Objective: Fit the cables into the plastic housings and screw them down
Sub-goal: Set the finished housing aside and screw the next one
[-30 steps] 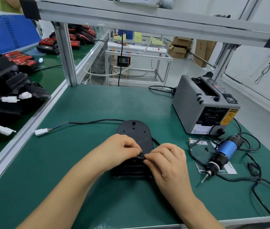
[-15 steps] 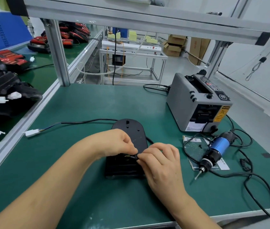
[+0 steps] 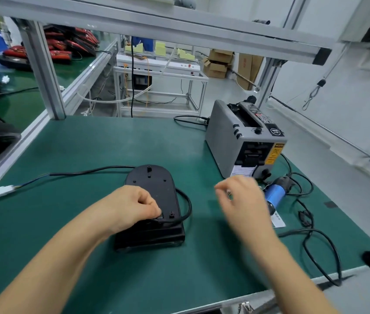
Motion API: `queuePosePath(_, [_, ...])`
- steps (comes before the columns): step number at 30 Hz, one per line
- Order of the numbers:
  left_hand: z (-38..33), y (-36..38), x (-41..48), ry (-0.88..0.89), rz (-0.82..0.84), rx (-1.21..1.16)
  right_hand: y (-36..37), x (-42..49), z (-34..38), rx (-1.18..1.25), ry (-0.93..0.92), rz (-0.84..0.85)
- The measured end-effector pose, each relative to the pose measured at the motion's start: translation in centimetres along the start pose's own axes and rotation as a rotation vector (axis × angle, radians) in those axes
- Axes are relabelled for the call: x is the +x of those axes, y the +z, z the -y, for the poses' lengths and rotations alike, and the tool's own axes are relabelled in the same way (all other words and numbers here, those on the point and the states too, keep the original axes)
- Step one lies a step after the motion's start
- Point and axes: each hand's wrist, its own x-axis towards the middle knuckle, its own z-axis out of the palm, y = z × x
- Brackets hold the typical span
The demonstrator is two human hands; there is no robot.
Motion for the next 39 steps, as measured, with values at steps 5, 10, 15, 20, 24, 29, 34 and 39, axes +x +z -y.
queuePosePath(5, [0.0,0.2,-0.2,0.029,-0.003,-0.020,-2.8,4.0,-7.1,-0.457,0.316,0.362])
queuePosePath(10, [-0.1,0.2,-0.3,0.052,0.001,-0.014,-1.0,4.8,-8.2,-0.656,0.239,0.441])
queuePosePath(15, [-0.2,0.2,-0.5,0.051,-0.003,-0.014,0.3,5.1,-8.4,-0.740,0.208,0.434])
queuePosePath(20, [-0.3,0.3,-0.5,0.050,-0.006,-0.025,0.8,5.0,-8.6,-0.816,0.176,0.389])
queuePosePath(24, [-0.4,0.3,-0.6,0.041,-0.012,-0.031,0.8,4.6,-8.6,-0.824,0.153,0.366])
queuePosePath(29, [-0.3,0.3,-0.6,0.022,-0.027,-0.022,-0.9,4.3,-6.1,-0.373,0.272,0.311])
queuePosePath(34, [-0.4,0.4,-0.6,0.023,-0.024,-0.022,-2.1,2.5,-0.2,0.669,0.424,0.337])
queuePosePath(39, [-0.5,0.2,-0.8,0.018,-0.024,-0.027,-1.2,-0.2,4.3,1.029,0.355,0.412])
